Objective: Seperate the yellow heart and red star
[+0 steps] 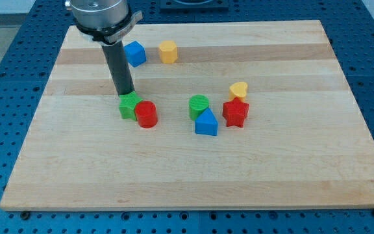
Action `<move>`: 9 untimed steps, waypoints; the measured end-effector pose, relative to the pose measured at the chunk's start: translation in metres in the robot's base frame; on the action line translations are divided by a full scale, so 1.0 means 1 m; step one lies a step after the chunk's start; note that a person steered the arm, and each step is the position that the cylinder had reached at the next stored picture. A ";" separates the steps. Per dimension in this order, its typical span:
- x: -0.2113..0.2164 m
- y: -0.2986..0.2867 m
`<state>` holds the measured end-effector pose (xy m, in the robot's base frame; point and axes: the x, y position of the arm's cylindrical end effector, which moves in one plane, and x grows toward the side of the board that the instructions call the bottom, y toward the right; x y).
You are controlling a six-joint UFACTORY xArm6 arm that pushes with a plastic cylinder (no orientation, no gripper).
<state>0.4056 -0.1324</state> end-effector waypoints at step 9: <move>0.028 0.235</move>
<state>0.4332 0.1023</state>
